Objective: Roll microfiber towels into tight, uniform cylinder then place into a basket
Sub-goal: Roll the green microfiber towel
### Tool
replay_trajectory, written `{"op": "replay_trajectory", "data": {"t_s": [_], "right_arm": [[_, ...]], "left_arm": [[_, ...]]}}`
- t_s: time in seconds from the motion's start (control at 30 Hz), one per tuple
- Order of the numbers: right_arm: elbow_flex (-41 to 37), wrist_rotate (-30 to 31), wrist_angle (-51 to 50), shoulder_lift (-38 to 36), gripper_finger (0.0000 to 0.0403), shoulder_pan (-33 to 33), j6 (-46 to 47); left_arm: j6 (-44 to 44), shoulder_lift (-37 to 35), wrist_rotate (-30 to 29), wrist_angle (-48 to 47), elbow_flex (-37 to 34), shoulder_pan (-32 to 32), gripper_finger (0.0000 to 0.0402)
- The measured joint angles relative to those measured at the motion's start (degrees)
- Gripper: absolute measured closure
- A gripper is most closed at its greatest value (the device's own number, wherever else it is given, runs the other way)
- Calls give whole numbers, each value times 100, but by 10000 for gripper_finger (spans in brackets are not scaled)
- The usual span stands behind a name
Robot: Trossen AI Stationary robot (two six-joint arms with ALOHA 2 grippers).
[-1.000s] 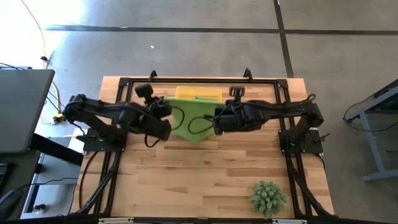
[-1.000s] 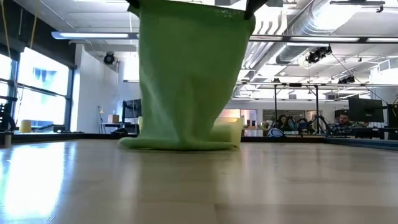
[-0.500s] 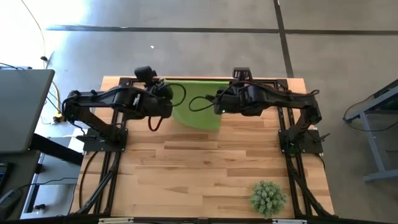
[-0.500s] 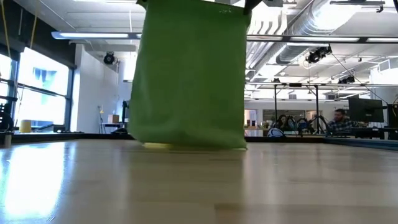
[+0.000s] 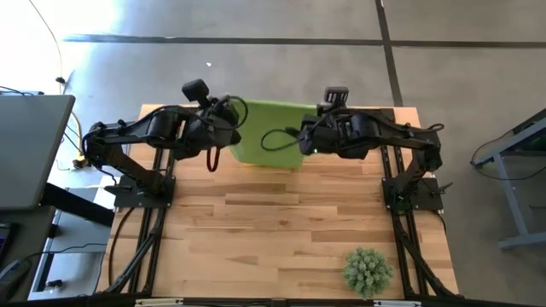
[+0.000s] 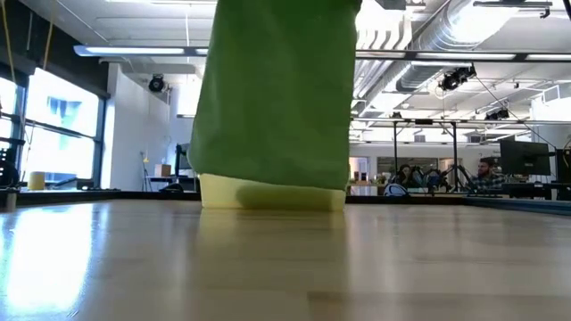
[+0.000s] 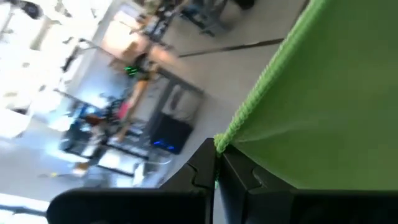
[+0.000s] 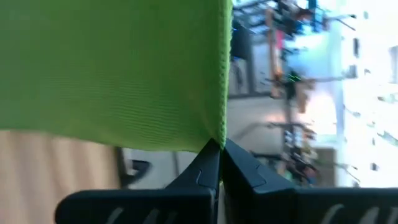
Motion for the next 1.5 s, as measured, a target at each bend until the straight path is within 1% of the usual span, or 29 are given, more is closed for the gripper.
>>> {"op": "replay_trajectory", "data": {"t_s": [0.07,0.13,0.2,0.3,0.33,0.4,0.53,0.6,0.7,0.83,0.93,1.03,1.17,1.33,1.4,1.5], "right_arm": [[1,-319,-60,0,402,148,162],[-3,-820,-108,0,402,301,434],[-49,-1457,-104,-4,402,456,800],[-232,-2528,-85,-4,402,745,1429],[-367,-2817,-62,-4,402,864,1640],[-745,-3199,-20,-3,402,1122,1964],[-1668,-3608,140,-2,402,1705,2697],[-2179,-3814,531,4,402,1986,3024],[-2916,-4045,1383,7,402,2344,3177],[-3818,-4161,2810,9,402,2635,3167],[-4270,-4738,3766,9,402,2759,3126],[-4525,-5326,4454,9,402,2850,2961],[-4594,-5867,4808,7,402,2911,2844],[-4589,-6497,5083,2,402,2873,2776],[-4589,-6595,5078,22,402,2806,2571],[-4589,-6515,4949,40,402,2679,2378]], "left_arm": [[-275,0,295,-154,0,-153,401],[-666,0,715,-373,0,-338,401],[-1280,0,1285,-635,0,-541,401],[-2421,0,2362,-1066,-4,-868,401],[-2774,0,2685,-1155,-48,-996,401],[-3330,-2,3183,-1226,-254,-1302,401],[-4147,11,3725,-1191,-874,-2010,401],[-4592,46,3876,-1053,-1203,-2346,401],[-5062,176,3917,-695,-1689,-2818,401],[-5139,442,3765,149,-2321,-3309,401],[-5237,795,3977,756,-2620,-3567,401],[-5367,1207,4290,875,-2697,-3782,401],[-5370,1578,4681,1161,-2691,-3994,401],[-5318,1766,5745,1657,-2682,-4023,401],[-5279,1761,5835,1582,-2681,-4008,401],[-5181,1753,5673,1435,-2682,-3906,401]]}}
